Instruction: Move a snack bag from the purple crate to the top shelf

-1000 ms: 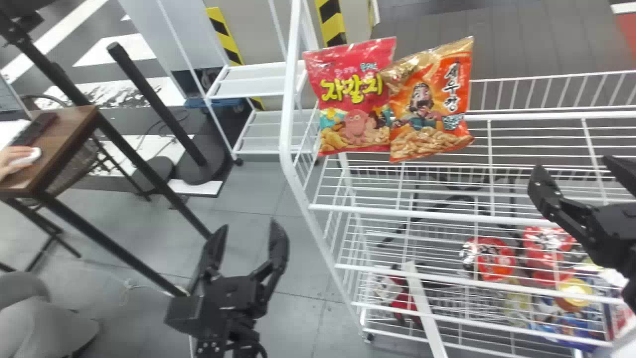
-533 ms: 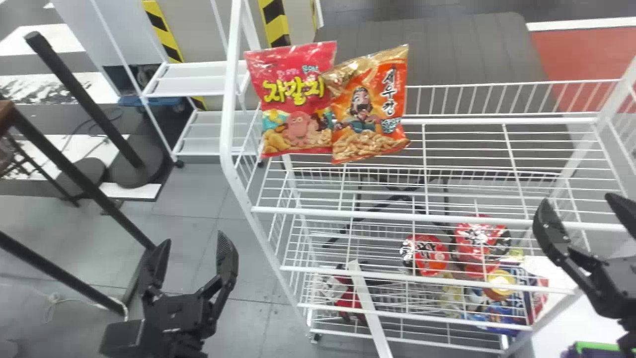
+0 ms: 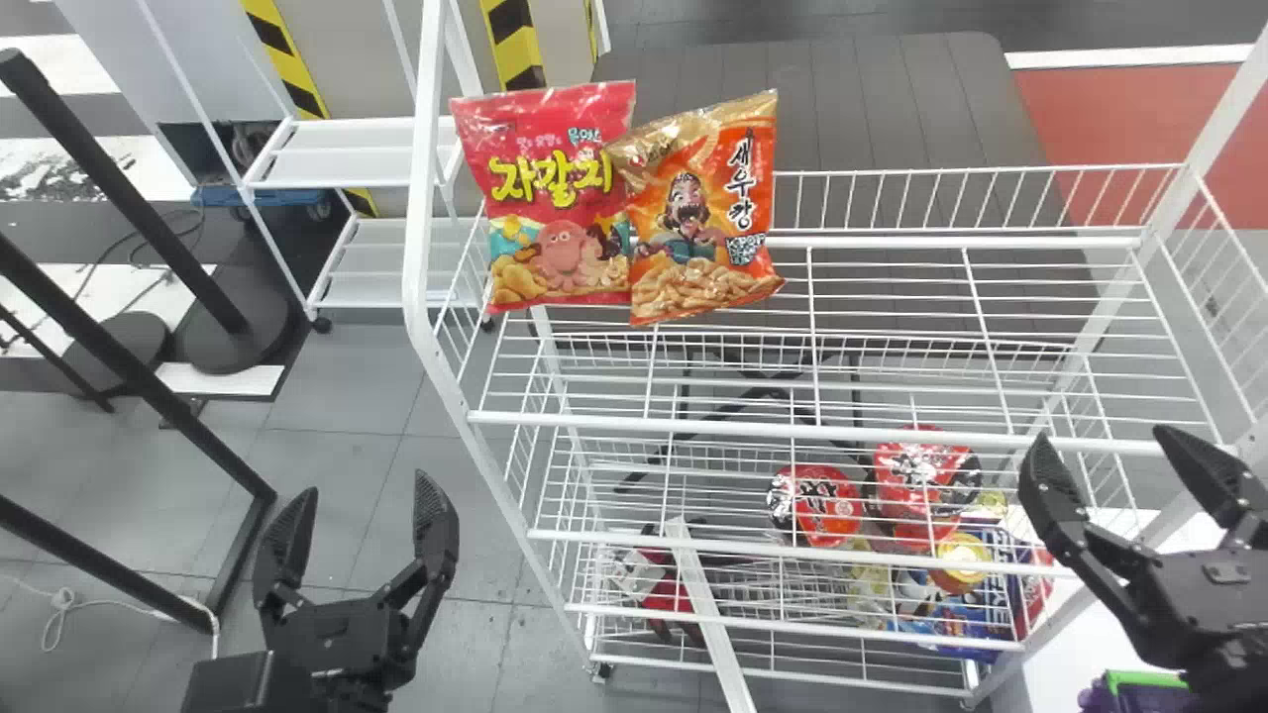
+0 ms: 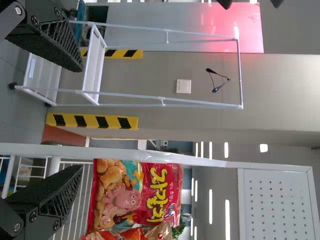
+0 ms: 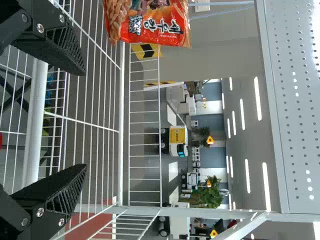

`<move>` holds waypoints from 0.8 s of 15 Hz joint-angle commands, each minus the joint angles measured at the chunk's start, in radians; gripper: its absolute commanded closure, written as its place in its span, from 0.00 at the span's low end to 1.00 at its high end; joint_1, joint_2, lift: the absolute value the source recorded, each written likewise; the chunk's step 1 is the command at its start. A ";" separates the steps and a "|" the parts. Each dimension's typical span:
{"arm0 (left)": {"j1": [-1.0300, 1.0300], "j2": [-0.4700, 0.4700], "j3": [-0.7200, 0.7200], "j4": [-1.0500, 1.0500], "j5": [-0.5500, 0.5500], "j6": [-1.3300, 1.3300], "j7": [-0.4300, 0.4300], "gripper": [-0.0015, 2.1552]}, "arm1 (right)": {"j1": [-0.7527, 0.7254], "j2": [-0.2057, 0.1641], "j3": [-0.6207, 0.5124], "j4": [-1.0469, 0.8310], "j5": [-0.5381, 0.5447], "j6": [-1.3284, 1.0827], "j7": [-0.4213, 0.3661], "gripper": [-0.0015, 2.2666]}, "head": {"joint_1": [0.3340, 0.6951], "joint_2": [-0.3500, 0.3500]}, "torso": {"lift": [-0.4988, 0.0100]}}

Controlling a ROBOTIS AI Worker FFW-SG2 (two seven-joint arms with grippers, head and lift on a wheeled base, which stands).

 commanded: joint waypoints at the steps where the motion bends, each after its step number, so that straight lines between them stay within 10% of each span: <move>1: 0.011 -0.004 0.000 -0.012 -0.010 0.005 0.000 0.06 | 0.009 0.013 -0.011 -0.004 0.007 0.000 0.000 0.08 | 1.00 0.69 | 0.98; 12: 0.025 -0.007 -0.011 -0.036 -0.036 0.029 0.012 0.06 | 0.045 0.053 0.021 -0.035 0.057 -0.025 0.019 0.08 | 1.00 0.70 | 0.98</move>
